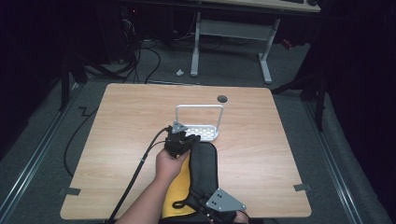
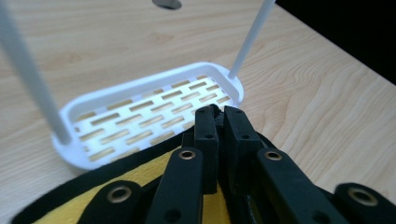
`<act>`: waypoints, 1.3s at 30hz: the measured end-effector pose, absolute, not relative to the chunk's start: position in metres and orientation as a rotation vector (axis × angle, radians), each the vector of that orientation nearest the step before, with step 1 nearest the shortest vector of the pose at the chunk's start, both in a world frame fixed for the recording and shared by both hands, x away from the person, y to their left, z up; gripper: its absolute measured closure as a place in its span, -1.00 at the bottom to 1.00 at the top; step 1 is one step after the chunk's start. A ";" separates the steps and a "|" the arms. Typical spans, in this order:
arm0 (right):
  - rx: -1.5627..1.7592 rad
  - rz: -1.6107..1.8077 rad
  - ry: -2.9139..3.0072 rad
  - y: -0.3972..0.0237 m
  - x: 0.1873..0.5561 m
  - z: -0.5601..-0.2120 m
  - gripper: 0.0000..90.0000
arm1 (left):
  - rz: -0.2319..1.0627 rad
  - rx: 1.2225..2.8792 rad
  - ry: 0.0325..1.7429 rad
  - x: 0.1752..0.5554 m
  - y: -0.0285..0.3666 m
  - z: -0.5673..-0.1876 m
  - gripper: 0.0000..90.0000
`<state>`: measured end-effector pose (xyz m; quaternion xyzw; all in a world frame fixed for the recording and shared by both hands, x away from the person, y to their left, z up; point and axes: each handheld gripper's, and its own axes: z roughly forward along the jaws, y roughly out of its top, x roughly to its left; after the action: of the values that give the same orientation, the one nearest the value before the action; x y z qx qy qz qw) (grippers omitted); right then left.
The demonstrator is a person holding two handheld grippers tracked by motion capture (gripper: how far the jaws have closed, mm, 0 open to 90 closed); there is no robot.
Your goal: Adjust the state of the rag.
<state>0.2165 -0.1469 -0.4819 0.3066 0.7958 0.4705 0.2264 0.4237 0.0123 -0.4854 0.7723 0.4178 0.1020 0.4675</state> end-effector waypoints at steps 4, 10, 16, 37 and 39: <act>0.875 1.258 2.206 -0.159 0.217 -0.489 0.93 | 0.228 1.899 1.074 0.429 -0.001 -0.495 0.86; 0.932 1.209 2.213 -0.179 0.215 -0.498 0.90 | 0.209 1.914 1.064 0.430 -0.015 -0.501 0.85; 0.951 1.234 2.203 -0.185 0.211 -0.497 0.73 | 0.183 1.904 1.045 0.427 -0.022 -0.501 0.69; 1.049 1.125 2.131 -0.193 0.272 -0.498 0.68 | 0.297 1.948 1.005 0.373 0.079 -0.508 0.21; 1.055 1.103 2.131 -0.191 0.280 -0.499 0.68 | 0.297 1.953 1.005 0.365 0.088 -0.513 0.20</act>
<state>0.2798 -0.1908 -0.4989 0.3888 0.7856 0.4068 0.2573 0.3646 0.0878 -0.5132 0.7885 0.4057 0.1200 0.4463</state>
